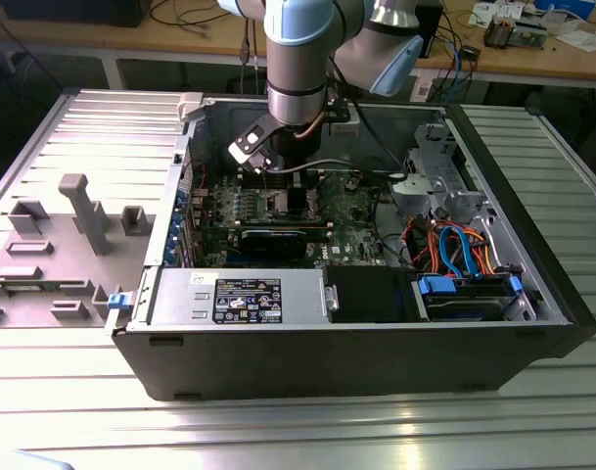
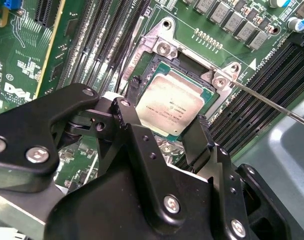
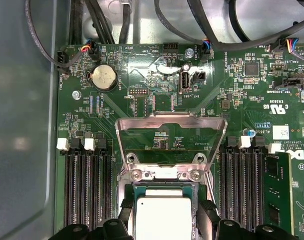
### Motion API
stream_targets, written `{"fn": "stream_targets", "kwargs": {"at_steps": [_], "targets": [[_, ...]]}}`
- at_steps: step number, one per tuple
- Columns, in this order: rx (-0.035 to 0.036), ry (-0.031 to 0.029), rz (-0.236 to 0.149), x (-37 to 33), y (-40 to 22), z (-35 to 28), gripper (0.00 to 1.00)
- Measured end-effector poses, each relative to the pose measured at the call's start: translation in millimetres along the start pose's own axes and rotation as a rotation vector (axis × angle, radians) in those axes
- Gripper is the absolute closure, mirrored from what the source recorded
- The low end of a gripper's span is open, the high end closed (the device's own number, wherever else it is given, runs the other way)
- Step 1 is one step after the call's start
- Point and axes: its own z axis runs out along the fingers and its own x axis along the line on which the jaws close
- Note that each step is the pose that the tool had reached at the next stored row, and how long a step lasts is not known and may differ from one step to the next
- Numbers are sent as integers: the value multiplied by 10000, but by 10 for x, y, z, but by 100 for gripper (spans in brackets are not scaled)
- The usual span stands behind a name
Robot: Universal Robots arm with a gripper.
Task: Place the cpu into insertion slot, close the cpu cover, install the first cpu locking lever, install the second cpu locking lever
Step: 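Place the cpu into insertion slot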
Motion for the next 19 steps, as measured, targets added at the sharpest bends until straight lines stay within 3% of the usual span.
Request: {"fn": "stream_targets", "kwargs": {"at_steps": [16, 19], "targets": [[1, 5, -113, -3, 0, 0, 38], [0, 2, -114, -3, 2, 0, 45]]}}
